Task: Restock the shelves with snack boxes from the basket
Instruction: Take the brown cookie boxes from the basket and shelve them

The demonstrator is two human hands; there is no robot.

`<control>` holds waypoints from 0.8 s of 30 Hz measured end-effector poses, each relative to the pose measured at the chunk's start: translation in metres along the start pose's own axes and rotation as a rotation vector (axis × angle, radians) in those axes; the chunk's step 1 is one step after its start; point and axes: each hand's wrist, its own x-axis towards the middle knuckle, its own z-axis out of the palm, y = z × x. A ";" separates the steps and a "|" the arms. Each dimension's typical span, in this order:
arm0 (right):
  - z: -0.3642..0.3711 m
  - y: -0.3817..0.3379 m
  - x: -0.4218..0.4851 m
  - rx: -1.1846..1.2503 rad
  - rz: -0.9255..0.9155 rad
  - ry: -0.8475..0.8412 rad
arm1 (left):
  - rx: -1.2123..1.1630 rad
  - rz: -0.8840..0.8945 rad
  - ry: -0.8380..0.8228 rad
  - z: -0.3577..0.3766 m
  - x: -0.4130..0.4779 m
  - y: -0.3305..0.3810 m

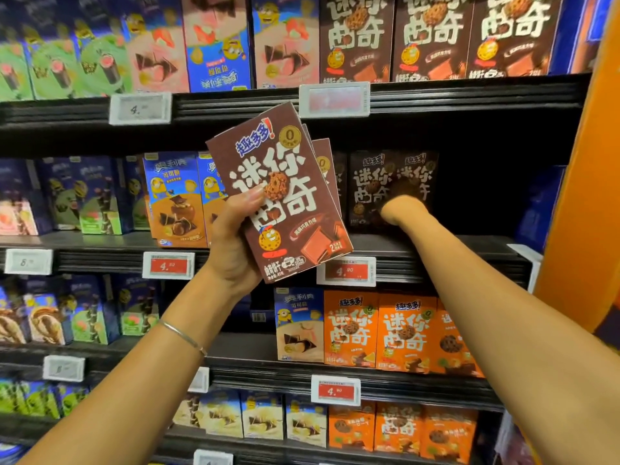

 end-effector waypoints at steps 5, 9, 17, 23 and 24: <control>0.000 -0.001 -0.004 0.028 0.023 -0.008 | 0.011 -0.030 0.005 -0.001 0.002 0.000; -0.003 -0.001 -0.012 0.064 0.049 0.016 | 0.008 -0.032 -0.019 -0.004 0.003 0.001; -0.023 -0.034 -0.092 0.868 -0.217 0.264 | 0.035 -0.079 -0.071 -0.008 0.002 0.002; -0.027 -0.059 -0.149 0.999 -0.380 -0.252 | 0.013 -0.065 -0.109 -0.013 0.001 0.003; -0.026 -0.060 -0.152 1.022 -0.367 -0.253 | -0.001 -0.062 -0.106 -0.014 0.001 0.004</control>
